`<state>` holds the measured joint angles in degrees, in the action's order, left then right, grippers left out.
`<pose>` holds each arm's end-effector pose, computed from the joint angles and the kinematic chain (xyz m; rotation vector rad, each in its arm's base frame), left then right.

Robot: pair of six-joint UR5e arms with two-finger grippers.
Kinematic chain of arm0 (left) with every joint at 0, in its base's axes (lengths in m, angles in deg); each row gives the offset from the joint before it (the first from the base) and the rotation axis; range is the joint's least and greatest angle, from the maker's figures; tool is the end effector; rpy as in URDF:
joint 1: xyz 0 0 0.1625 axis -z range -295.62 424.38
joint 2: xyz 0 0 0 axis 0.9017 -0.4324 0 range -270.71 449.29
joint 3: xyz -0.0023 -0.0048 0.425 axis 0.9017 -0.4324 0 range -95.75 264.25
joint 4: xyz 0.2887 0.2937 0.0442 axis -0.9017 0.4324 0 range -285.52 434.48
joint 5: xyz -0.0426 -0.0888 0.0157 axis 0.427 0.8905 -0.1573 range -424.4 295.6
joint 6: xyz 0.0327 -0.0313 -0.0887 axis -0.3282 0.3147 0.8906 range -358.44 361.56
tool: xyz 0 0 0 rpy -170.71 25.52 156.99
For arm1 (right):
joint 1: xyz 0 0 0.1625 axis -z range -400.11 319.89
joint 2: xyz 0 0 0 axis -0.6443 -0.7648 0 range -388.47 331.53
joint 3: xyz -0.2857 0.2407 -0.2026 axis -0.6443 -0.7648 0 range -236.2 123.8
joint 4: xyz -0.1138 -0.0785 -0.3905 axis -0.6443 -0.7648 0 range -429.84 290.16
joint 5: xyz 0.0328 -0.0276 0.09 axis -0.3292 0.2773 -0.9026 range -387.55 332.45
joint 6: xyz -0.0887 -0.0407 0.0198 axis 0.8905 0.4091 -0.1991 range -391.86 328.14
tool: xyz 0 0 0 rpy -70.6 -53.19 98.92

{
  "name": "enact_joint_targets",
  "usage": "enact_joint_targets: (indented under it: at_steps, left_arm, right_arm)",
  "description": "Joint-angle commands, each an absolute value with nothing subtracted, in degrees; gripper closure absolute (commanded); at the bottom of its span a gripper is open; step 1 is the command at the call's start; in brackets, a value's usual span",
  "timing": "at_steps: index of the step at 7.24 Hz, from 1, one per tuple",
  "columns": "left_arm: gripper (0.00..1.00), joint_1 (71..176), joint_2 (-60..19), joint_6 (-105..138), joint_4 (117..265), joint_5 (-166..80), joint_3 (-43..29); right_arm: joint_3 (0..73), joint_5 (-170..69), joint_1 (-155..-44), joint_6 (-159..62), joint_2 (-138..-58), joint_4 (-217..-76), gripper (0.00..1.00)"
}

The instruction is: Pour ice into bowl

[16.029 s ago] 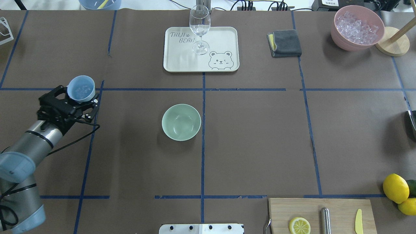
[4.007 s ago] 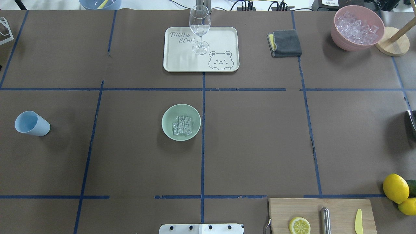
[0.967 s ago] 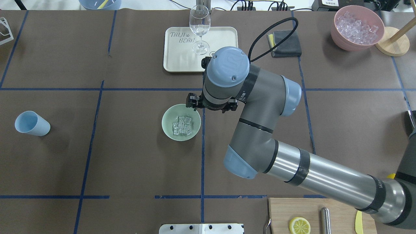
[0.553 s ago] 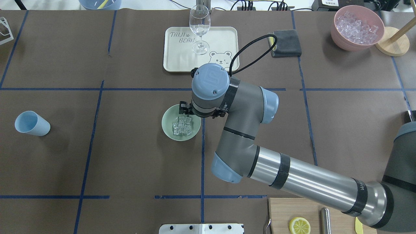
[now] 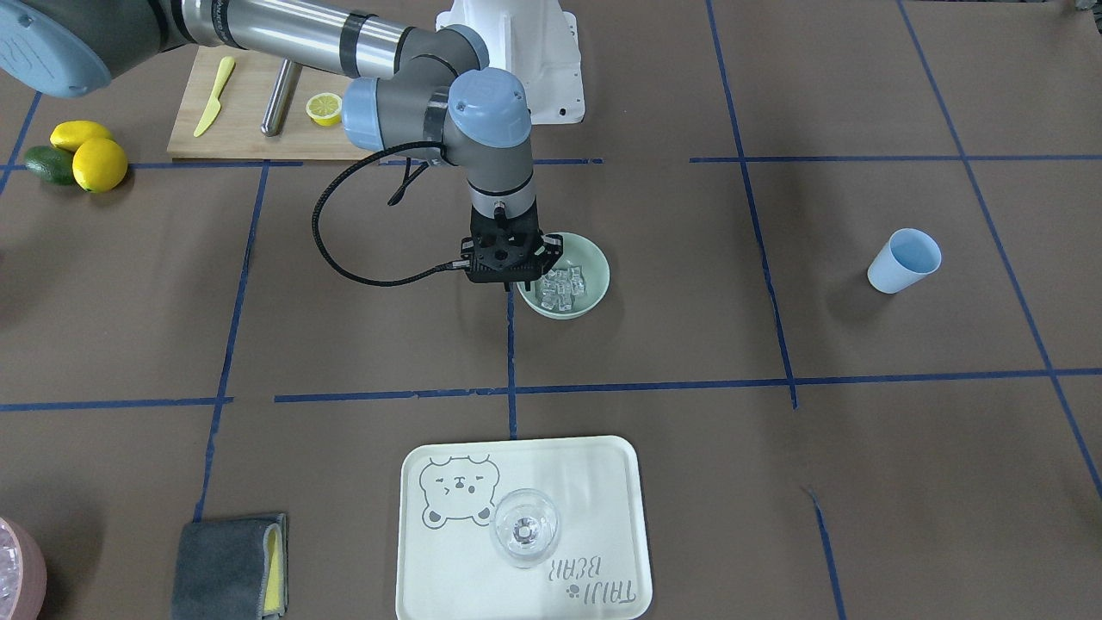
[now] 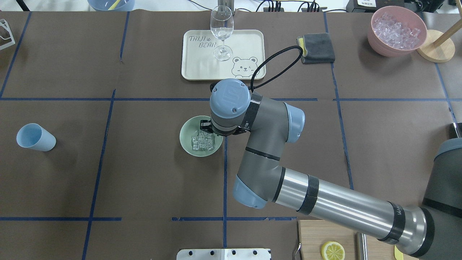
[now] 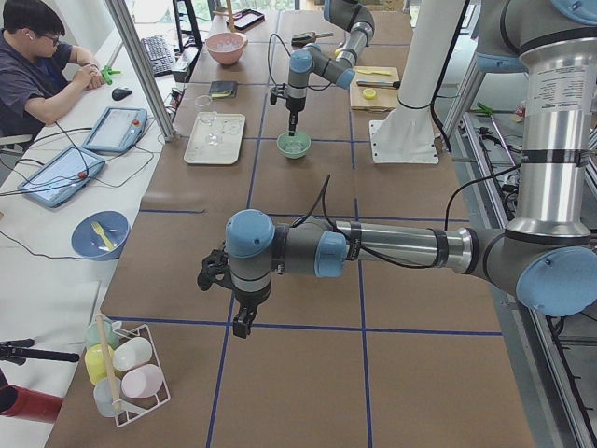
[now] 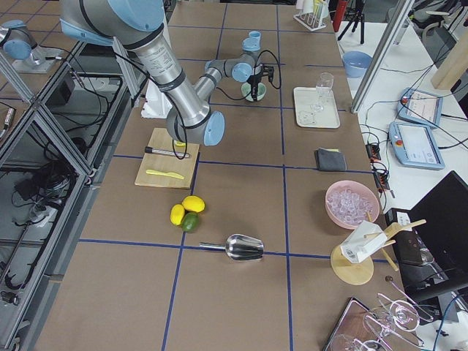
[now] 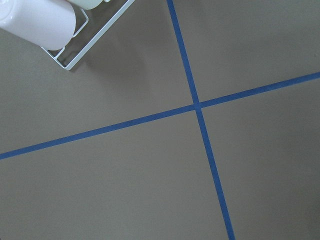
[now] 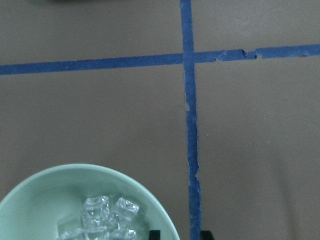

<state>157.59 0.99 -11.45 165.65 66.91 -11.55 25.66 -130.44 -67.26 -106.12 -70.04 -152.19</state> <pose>-0.0946 -0.4801 0.6247 0.1889 0.7021 0.1965 -0.6219 -0.4438 0.1819 0.1074 -0.8527 0.0924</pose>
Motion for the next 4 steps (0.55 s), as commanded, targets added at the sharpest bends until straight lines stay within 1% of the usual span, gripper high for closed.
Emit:
enact_joint_targets:
  at_steps: [1, 2, 3, 4]
  left_arm:
    - [0.0, 157.5, 1.0, -11.4, 165.7, 66.9, -11.6]
    - [0.0, 157.5, 1.0, -11.4, 165.6, 66.9, -11.6]
    - [0.0, 157.5, 1.0, -11.4, 165.7, 66.9, -11.5]
    - [0.0, 157.5, 1.0, -11.4, 165.7, 66.9, -11.4]
  right_arm:
    - [26.3, -130.5, -67.3, -105.7, -70.2, -152.2, 1.0]
    - [28.2, -130.4, -67.4, -105.3, -70.9, -151.8, 1.0]
    - [32.3, -130.2, -67.5, -105.7, -71.6, -151.8, 1.0]
    - [37.4, -130.8, -69.2, -105.3, -74.4, -152.2, 1.0]
